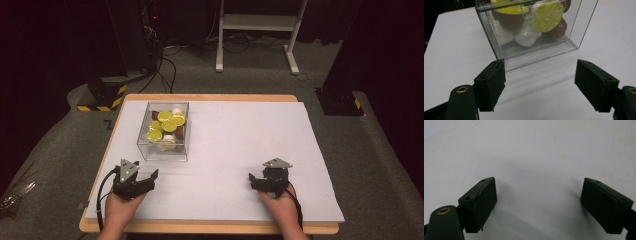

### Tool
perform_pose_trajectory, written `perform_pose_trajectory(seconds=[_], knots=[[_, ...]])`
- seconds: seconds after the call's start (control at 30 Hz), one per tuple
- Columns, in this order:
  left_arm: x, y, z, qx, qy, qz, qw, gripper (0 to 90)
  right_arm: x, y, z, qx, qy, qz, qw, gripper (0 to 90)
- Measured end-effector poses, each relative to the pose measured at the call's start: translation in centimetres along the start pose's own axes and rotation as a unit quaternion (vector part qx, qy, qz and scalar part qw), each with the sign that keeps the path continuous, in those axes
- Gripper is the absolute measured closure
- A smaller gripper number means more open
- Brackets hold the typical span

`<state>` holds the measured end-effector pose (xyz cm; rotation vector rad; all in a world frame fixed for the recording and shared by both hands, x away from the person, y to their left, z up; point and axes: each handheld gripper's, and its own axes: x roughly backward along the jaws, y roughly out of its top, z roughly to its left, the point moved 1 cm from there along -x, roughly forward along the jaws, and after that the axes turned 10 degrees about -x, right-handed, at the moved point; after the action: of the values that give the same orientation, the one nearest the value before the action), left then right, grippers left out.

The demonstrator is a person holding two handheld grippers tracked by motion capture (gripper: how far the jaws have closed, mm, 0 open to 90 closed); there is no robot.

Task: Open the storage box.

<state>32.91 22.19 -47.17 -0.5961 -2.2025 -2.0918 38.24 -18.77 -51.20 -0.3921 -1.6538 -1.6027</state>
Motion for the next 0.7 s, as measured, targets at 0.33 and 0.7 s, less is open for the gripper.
perform_pose_trajectory(seconds=[0.33,0.7], knots=[[-1.4,0.5,-1.3,-0.003,0.011,-0.004,0.9999,22.2,0.0,0.0,0.0,0.000,0.000,0.000,1.0000,13.9],[-2.9,1.3,-1.9,0.009,0.018,-0.004,0.9998,19.3,0.0,0.0,0.0,0.000,0.000,0.000,1.0000,13.9]])
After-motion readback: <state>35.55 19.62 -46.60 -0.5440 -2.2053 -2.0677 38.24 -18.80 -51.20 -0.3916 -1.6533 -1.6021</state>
